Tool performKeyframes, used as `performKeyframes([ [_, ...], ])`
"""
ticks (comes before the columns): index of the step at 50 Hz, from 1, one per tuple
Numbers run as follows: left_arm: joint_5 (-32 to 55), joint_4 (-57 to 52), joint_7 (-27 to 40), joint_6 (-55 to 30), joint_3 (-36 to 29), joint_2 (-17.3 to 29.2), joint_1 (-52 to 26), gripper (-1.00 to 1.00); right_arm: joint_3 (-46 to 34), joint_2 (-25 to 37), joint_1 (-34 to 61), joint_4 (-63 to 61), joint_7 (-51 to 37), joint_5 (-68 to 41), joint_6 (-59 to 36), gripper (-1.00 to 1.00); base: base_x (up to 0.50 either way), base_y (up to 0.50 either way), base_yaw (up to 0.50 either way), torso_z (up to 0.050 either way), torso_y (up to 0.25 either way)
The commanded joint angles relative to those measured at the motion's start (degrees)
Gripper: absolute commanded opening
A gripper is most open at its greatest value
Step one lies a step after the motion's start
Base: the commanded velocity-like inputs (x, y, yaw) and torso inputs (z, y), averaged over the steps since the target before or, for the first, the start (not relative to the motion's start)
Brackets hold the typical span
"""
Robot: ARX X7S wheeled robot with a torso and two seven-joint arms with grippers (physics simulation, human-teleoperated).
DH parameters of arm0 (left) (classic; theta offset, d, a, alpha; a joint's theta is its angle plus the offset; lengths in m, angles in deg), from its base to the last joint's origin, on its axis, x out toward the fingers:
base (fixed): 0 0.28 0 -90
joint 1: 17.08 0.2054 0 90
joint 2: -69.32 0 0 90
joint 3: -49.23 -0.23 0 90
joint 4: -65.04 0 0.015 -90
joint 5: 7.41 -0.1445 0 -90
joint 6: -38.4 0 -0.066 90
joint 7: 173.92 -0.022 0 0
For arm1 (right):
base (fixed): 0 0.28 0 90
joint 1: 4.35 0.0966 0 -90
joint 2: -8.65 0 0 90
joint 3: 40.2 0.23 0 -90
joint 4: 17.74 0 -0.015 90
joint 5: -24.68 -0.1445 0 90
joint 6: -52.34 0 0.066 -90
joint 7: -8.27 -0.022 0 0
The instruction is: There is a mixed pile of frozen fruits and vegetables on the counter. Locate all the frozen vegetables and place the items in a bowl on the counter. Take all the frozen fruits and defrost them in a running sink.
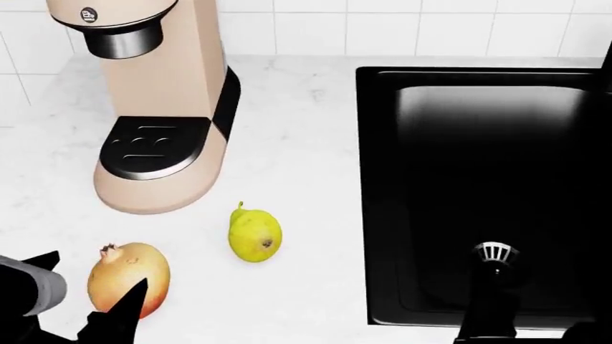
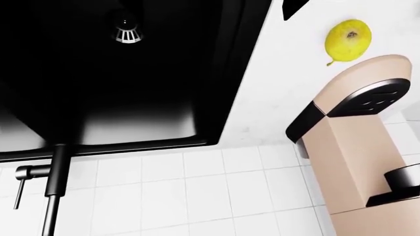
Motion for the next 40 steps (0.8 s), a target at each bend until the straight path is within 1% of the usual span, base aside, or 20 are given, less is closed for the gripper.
performKeyframes([
  [1,-2.90,3.11,-1.44,-0.10,-2.40,-2.00,-1.19,1.00,-0.54,-0.31,-0.05,0.26,0.33,0.53,0.06,1.00,0.00,0.00,0.00,0.000,0.000],
  [17,-4.53,6.43,-2.50,-0.45,-5.27,-4.67,-3.13,1.00,-1.26,-0.67,0.11,0.75,0.63,0.75,0.11,1.00,0.00,0.00,0.00,0.000,0.000],
  [23,-6.63,8.60,-4.08,0.68,-5.84,-4.72,-2.45,1.00,-1.19,-0.77,-0.73,0.86,0.97,0.75,0.13,1.00,0.00,0.00,0.00,0.000,0.000],
  [31,-7.53,9.29,-3.75,0.54,-6.64,-5.19,-2.99,1.00,-1.08,-0.84,-0.83,0.93,0.92,0.52,0.26,1.00,0.00,0.00,0.00,0.000,0.000],
  [33,-9.13,8.89,-3.68,0.62,-7.32,-4.89,-3.25,1.00,-1.05,-0.79,-0.84,0.85,0.89,0.41,0.25,1.00,0.00,0.00,0.00,0.000,0.000],
  [40,-9.00,9.84,-3.08,0.52,-6.98,-4.95,-3.85,1.00,-1.45,-1.01,-0.82,1.09,1.25,0.73,0.31,1.00,0.00,0.00,0.00,0.000,0.000],
])
